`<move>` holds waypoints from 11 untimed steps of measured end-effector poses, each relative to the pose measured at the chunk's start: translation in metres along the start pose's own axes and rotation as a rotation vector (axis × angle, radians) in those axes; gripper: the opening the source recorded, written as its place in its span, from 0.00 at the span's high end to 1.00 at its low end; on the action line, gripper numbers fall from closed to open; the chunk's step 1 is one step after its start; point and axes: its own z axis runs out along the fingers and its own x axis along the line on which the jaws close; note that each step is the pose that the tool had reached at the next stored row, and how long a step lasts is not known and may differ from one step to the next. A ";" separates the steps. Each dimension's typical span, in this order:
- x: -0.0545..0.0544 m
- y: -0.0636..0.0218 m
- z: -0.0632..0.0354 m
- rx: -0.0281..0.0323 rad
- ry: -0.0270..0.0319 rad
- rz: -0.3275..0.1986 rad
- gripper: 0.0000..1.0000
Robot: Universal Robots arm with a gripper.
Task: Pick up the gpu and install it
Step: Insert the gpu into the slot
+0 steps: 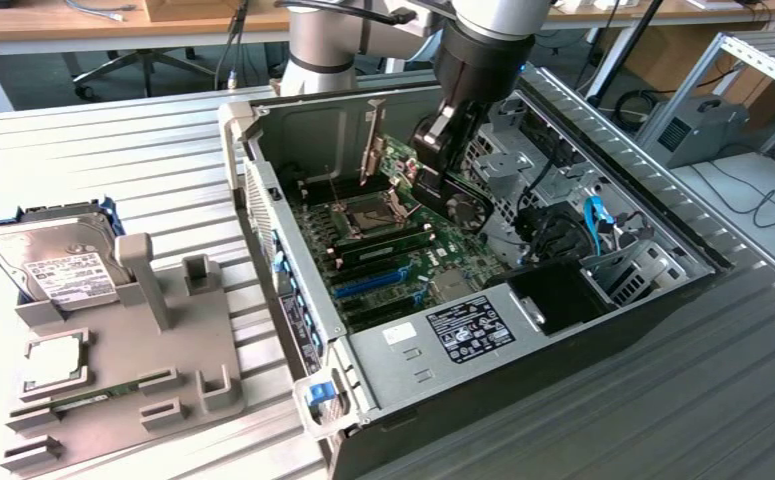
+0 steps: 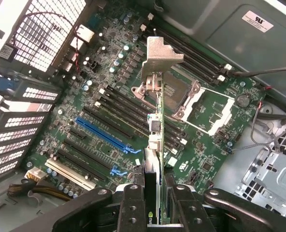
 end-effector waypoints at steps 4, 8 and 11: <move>0.000 0.0000 0.0000 -0.0001 0.0003 -0.008 0.74; 0.000 0.0000 0.0000 -0.0003 0.0006 -0.016 0.74; 0.000 0.0000 0.0001 -0.0004 0.0008 -0.022 0.74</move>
